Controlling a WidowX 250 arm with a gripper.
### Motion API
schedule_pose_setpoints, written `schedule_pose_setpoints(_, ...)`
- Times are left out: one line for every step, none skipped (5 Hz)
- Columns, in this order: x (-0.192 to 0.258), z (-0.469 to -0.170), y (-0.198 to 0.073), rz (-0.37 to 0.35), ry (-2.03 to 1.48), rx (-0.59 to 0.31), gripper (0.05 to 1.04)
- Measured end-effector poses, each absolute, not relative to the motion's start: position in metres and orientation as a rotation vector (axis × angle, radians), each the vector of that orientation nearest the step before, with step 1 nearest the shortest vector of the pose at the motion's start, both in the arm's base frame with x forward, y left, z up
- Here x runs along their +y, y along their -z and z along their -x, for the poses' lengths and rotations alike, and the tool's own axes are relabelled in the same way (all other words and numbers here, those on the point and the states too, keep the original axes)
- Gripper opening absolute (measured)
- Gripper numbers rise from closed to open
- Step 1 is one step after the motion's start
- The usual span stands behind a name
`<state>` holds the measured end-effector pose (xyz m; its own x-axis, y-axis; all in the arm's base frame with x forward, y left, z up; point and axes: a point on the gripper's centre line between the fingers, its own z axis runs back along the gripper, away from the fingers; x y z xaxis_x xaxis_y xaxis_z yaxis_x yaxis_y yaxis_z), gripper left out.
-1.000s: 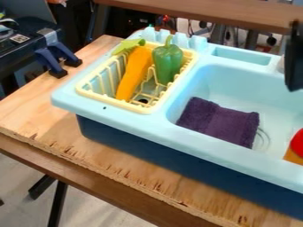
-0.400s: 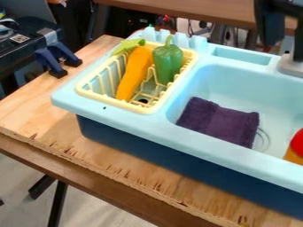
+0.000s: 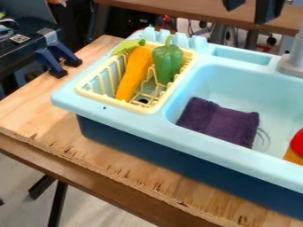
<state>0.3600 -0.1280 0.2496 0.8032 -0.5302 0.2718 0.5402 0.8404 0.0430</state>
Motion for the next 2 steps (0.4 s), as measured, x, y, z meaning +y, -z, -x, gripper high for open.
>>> schedule_pose_setpoints(-0.116, -0.365, -0.243, 0.045, 0.539, -0.269, 1.003)
schedule_pose_setpoints(-0.096, -0.369, -0.229, 0.061, 0.491, -0.244, 1.003)
